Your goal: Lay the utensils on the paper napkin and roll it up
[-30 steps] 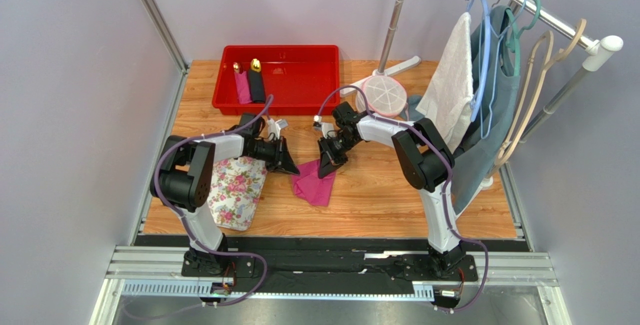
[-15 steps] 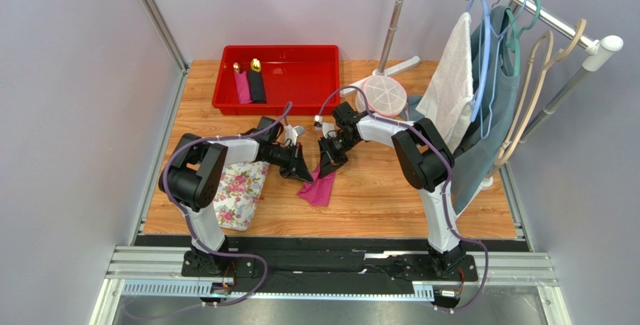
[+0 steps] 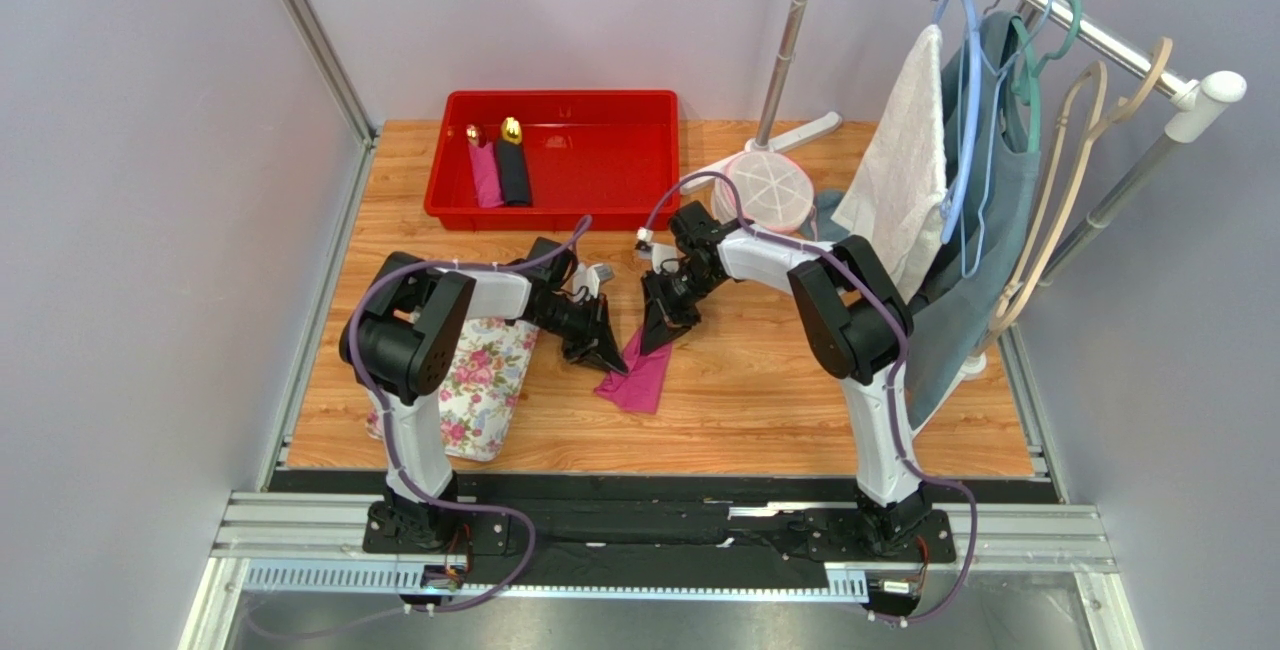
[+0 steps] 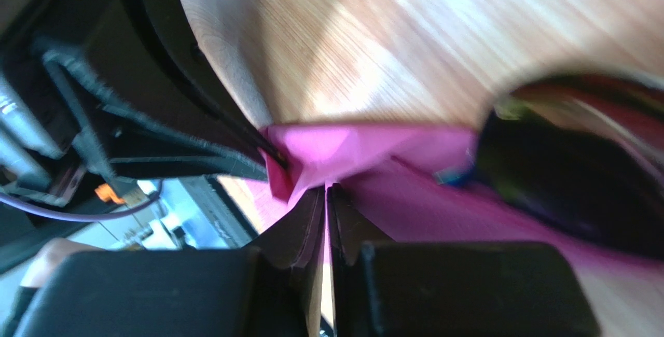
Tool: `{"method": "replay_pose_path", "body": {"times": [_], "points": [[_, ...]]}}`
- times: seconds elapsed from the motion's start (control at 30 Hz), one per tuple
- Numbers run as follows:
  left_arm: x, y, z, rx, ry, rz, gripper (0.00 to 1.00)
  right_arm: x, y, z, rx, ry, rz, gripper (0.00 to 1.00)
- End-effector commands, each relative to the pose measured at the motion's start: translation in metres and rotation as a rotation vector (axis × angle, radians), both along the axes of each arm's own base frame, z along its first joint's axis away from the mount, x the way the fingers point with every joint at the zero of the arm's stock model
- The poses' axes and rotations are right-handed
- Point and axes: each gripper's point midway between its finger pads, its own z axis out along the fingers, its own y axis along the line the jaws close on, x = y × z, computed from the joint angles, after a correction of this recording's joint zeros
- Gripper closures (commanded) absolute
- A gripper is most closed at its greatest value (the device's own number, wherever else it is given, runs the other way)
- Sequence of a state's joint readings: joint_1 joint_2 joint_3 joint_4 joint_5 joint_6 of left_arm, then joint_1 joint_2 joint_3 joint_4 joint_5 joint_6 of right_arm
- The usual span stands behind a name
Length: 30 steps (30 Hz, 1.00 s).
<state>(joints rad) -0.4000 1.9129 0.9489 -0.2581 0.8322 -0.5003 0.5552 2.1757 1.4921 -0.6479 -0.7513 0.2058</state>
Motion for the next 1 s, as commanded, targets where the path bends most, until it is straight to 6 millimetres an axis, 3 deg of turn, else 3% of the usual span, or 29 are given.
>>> {"method": "replay_pose_path", "body": {"times": [0.0, 0.13, 0.3, 0.53, 0.73, 0.97], "points": [[0.005, 0.014, -0.030, 0.134, -0.005, 0.028, 1.00, 0.023, -0.017, 0.044, 0.041, -0.027, -0.119, 0.90], [0.005, 0.013, -0.031, 0.129, 0.000, 0.027, 1.00, 0.028, -0.024, 0.051, 0.087, 0.011, -0.211, 0.90], [0.006, 0.013, -0.032, 0.132, -0.001, 0.027, 1.00, 0.018, -0.027, 0.036, 0.127, 0.116, -0.300, 0.95], [0.005, 0.012, -0.032, 0.130, -0.001, 0.018, 1.00, 0.027, -0.021, 0.023, 0.160, 0.130, -0.350, 0.98], [0.006, 0.012, -0.031, 0.122, -0.008, 0.017, 1.00, 0.023, -0.025, 0.004, 0.115, 0.154, -0.362, 1.00], [0.014, 0.003, -0.009, 0.067, -0.061, 0.018, 1.00, 0.020, -0.034, -0.021, 0.039, 0.157, -0.373, 1.00]]}}
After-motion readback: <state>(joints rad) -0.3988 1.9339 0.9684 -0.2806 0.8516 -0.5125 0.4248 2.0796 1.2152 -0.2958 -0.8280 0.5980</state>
